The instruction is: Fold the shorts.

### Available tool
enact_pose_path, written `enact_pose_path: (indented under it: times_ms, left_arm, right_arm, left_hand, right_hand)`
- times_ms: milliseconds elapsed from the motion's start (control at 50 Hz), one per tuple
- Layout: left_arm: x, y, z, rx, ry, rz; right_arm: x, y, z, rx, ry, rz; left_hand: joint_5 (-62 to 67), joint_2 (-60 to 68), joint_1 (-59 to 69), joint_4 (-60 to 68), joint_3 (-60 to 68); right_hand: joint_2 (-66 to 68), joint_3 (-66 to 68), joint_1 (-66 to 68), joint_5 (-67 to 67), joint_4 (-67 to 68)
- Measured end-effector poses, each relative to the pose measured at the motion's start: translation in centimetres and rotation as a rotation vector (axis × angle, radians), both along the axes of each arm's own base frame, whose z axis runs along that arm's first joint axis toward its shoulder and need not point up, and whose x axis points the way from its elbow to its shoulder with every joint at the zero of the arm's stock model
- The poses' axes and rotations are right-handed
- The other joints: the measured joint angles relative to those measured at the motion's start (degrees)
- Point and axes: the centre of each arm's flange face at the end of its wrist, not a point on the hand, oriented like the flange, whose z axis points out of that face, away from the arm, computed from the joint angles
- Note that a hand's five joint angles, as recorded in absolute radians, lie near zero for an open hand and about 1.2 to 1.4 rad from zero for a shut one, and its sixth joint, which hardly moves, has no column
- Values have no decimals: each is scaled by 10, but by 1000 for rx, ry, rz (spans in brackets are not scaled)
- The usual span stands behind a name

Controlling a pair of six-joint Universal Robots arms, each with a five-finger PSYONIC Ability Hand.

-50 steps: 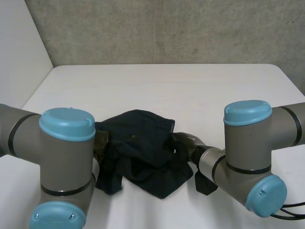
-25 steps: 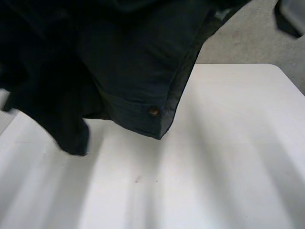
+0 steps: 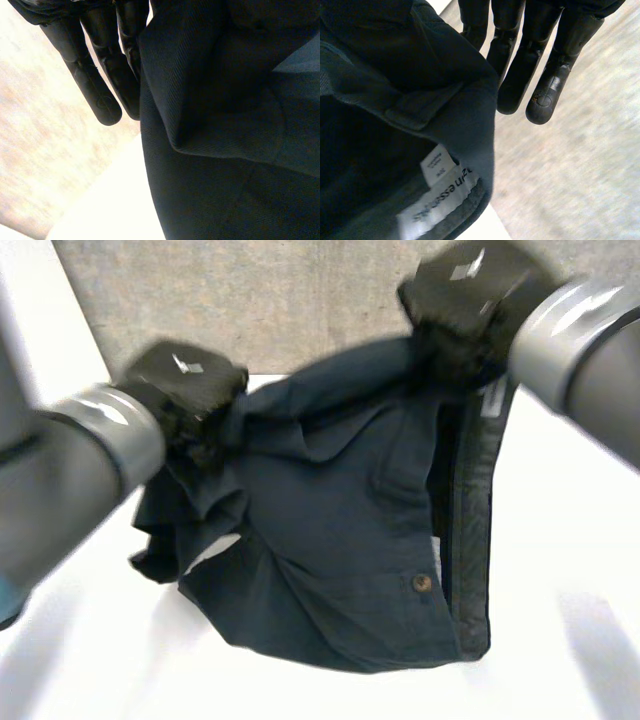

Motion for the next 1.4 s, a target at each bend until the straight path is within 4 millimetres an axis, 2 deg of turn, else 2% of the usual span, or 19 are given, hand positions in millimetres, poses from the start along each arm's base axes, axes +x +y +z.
enact_pose_path:
  times_ms: [40,60,100,140,200,240,260,300,320,420,540,640,760,800,840,940,1140,1240,1400]
  left_arm:
    - [-5,-15,-15,22,-9,9]
    - [-11,-33,-32,39,-18,18]
    - [-22,-61,-51,31,-14,27]
    - [-28,-74,-58,18,-8,30]
    - [-46,-118,-68,-77,47,43]
    - [-54,-137,-69,-139,82,50]
    - [-60,-154,-69,-203,119,53]
    - [-60,-154,-69,-203,119,53]
    - [-70,-175,-67,-311,180,52]
    - [-88,-188,-70,-444,226,15]
    - [-98,-179,-81,-442,195,-15]
    - [-93,-169,-80,-402,167,-13]
    - [-43,-134,-64,-230,103,70]
    - [-43,-134,-64,-230,103,70]
    - [-15,-100,-63,-96,112,103]
    - [14,-45,-77,112,136,118]
    - [48,43,-137,429,73,44]
    - [56,46,-155,426,79,56]
    - [62,22,-164,365,114,109]
  right_arm:
    - [2,-3,-5,8,9,-3]
    - [12,-24,-35,51,64,-21]
    - [22,-44,-61,64,104,-41]
    - [27,-54,-72,59,117,-52]
    - [41,-85,-92,-10,108,-99]
    - [49,-104,-98,-83,74,-135]
    - [56,-119,-101,-156,35,-162]
    - [56,-119,-101,-156,35,-162]
    - [63,-135,-102,-253,-17,-197]
    - [64,-160,-119,-377,12,-265]
    - [53,-153,-140,-263,92,-264]
    - [39,-137,-138,-134,93,-231]
    - [-1,-86,-123,164,106,-75]
    - [-1,-86,-123,164,106,-75]
    - [-19,-59,-127,282,123,12]
    - [-41,-32,-142,384,147,75]
    - [-71,2,-193,468,268,141]
    - [-73,3,-211,423,273,148]
    - [-69,-9,-237,342,252,144]
  left_hand:
    - [0,-2,0,-3,0]
    - [0,-3,0,-4,0]
    - [0,-5,0,-5,0]
    - [0,-5,0,-5,0]
    - [-33,-56,-38,-57,-52]
    - [-174,-219,-203,-207,-212]
    - [-323,-356,-371,-358,-347]
    - [-323,-356,-371,-358,-347]
    - [-495,-533,-530,-536,-526]
    - [-519,-567,-538,-564,-559]
    - [-519,-567,-538,-564,-559]
    - [-519,-567,-538,-565,-559]
    - [-519,-567,-538,-564,-559]
    - [-519,-567,-538,-564,-559]
    - [-501,-544,-510,-543,-538]
    - [-421,-459,-419,-457,-456]
    - [-408,-447,-419,-447,-444]
    - [-408,-446,-419,-447,-444]
    - [-408,-446,-419,-447,-444]
  right_hand:
    - [0,0,0,0,0]
    - [0,0,0,0,0]
    - [0,0,0,0,0]
    - [0,0,0,0,0]
    - [0,0,0,0,0]
    - [0,0,0,0,0]
    - [-5,-6,-4,-2,-3]
    - [-5,-6,-4,-2,-3]
    - [-198,-194,-169,-185,-203]
    - [-525,-522,-436,-511,-533]
    - [-543,-550,-445,-524,-552]
    - [-543,-550,-445,-524,-552]
    - [-538,-536,-440,-520,-546]
    - [-538,-536,-440,-520,-546]
    - [-442,-437,-365,-441,-458]
    - [-313,-312,-256,-319,-328]
    - [-326,-331,-266,-326,-344]
    - [-352,-357,-284,-348,-370]
    - [-352,-358,-289,-350,-372]
